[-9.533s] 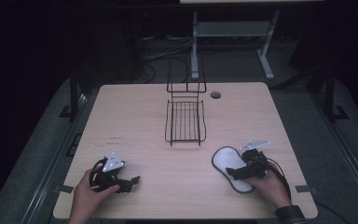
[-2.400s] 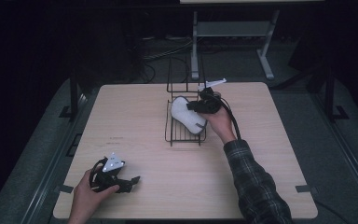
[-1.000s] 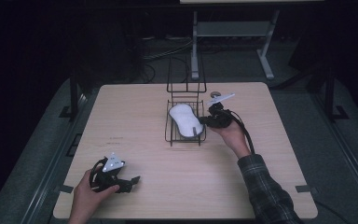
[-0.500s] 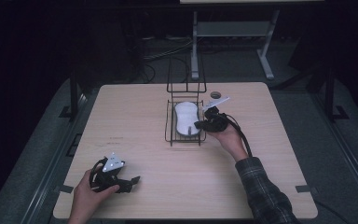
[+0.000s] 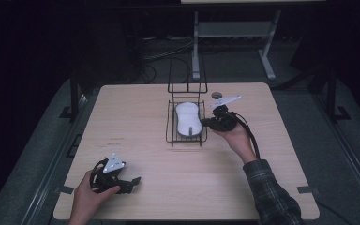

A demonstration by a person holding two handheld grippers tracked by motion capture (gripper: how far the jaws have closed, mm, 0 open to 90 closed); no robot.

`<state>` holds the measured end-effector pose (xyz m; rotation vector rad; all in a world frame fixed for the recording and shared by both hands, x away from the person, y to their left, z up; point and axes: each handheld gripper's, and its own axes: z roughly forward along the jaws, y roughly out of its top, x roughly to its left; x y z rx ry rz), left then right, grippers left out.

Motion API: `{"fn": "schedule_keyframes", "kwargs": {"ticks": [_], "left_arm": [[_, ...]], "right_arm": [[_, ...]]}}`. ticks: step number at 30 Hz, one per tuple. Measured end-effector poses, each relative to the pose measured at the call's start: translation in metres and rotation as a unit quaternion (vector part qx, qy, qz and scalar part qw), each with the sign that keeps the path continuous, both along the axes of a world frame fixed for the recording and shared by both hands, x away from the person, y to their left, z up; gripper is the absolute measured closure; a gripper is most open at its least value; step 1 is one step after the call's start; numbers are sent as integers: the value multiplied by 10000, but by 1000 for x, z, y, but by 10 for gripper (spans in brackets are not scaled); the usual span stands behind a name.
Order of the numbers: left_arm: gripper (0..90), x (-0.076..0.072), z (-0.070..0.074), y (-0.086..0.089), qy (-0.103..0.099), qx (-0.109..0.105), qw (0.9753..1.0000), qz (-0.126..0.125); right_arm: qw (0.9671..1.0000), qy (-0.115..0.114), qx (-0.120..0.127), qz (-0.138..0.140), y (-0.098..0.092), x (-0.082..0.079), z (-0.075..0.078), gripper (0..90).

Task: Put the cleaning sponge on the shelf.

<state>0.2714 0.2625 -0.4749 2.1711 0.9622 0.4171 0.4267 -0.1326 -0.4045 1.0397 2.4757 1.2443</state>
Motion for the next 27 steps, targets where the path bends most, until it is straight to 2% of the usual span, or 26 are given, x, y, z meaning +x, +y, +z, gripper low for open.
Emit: {"fn": "schedule_keyframes", "kwargs": {"ticks": [2,8,15,17,23,27], "left_arm": [[125,0,0,0,-1,1,10000,0],[125,0,0,0,0,2,10000,0],[125,0,0,0,0,-1,10000,0],[125,0,0,0,0,1,10000,0],[125,0,0,0,0,1,10000,-1],[125,0,0,0,0,0,10000,0]], "right_arm": [[10000,-27,27,-52,-4,-2,2,871],[9997,-30,108,-220,-16,-9,5,641],[9990,-134,-46,-423,-28,-24,5,423],[9984,-213,-88,-525,-32,-29,4,402],[9976,-245,-35,-640,-43,-45,3,285],[9972,-283,-29,-686,-49,-56,-1,251]]}}
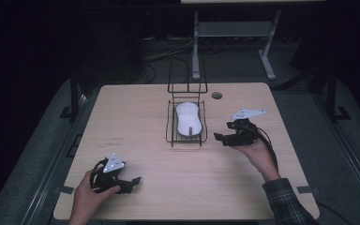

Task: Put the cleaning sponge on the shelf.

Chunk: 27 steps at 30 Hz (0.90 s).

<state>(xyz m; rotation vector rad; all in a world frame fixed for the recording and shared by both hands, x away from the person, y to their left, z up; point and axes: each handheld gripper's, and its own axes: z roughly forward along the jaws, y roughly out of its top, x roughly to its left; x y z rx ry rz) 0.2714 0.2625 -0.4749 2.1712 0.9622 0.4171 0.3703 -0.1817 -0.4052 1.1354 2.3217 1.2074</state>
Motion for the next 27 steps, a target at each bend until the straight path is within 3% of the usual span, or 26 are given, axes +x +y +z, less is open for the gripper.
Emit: {"fn": "schedule_keyframes", "kwargs": {"ticks": [7,27], "left_arm": [[125,0,0,0,0,0,10000,0],[125,0,0,0,2,18,10000,-13]], "right_arm": [[9999,2,-154,-29,-11,-23,-10,208],[9986,182,-126,-474,-66,-80,-35,137]]}}
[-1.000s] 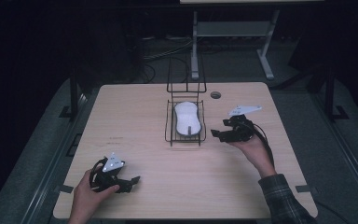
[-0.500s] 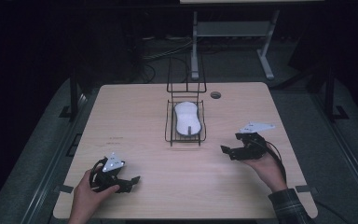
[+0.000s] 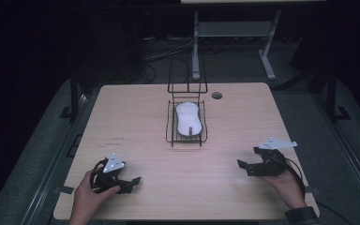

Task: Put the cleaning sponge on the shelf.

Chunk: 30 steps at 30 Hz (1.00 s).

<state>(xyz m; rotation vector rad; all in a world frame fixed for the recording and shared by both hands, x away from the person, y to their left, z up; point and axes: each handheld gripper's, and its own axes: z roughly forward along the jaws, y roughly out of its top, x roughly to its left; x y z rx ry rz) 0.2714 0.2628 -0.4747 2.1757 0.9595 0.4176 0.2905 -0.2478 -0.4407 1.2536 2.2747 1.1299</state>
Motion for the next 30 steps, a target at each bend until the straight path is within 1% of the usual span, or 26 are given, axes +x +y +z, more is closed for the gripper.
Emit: {"fn": "schedule_keyframes", "kwargs": {"ticks": [2,7,8,10,14,21,25,30], "left_arm": [[125,0,0,0,0,5,10000,-4],[125,0,0,0,-9,0,10000,0],[125,0,0,0,-11,1,10000,-1],[125,0,0,0,-9,-3,10000,8],[126,-1,0,0,-11,-3,10000,21],[126,-1,0,0,-10,-5,10000,22],[126,-1,0,0,-9,-5,10000,22],[125,-1,0,0,-9,-6,10000,22]], "right_arm": [[9999,63,-48,-112,-5,-5,-5,135],[9995,224,-59,-204,-13,-17,-17,133],[9994,233,-110,-226,-14,-18,-19,132],[9989,318,-230,-267,-17,-22,-24,116],[9983,372,-327,-305,-19,-27,-29,93],[9974,366,-533,-326,-20,-29,-37,63],[9974,281,-618,-254,-17,-29,-40,23],[9979,200,-558,-250,-18,-29,-42,17]]}}
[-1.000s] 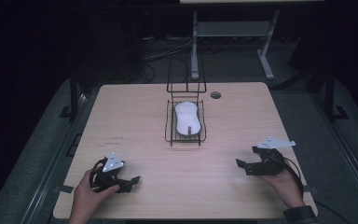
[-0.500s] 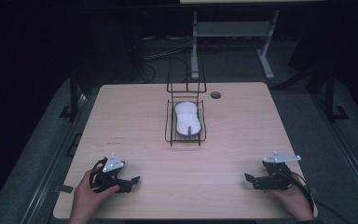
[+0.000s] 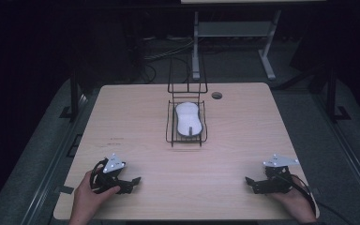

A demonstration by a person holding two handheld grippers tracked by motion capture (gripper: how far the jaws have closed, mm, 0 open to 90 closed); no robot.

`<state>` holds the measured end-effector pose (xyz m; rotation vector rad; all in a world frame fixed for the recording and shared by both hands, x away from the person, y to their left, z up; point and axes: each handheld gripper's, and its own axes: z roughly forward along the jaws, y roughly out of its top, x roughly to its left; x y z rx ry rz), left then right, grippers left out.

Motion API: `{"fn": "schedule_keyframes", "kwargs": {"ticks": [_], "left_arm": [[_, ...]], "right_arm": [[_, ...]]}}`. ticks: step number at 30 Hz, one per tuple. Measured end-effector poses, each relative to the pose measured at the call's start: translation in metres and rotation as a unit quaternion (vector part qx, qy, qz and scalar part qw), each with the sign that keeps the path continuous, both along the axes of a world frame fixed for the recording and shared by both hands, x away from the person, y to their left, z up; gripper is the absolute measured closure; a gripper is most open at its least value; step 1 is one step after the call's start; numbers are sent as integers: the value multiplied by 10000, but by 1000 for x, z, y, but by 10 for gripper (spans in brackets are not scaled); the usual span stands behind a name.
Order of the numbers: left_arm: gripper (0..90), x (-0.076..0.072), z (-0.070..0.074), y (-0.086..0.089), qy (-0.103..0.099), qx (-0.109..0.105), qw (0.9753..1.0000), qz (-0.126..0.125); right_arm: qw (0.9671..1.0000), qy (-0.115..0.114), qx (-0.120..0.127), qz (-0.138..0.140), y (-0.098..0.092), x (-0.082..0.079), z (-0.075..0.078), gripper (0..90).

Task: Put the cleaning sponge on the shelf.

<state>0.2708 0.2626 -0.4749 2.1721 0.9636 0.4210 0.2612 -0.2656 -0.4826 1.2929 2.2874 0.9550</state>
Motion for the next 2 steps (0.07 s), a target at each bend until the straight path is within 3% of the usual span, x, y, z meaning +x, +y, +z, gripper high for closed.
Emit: {"fn": "schedule_keyframes", "kwargs": {"ticks": [2], "left_arm": [[125,0,0,0,1,-1,10000,1]], "right_arm": [[10000,-12,4,3,0,0,0,16]]}}
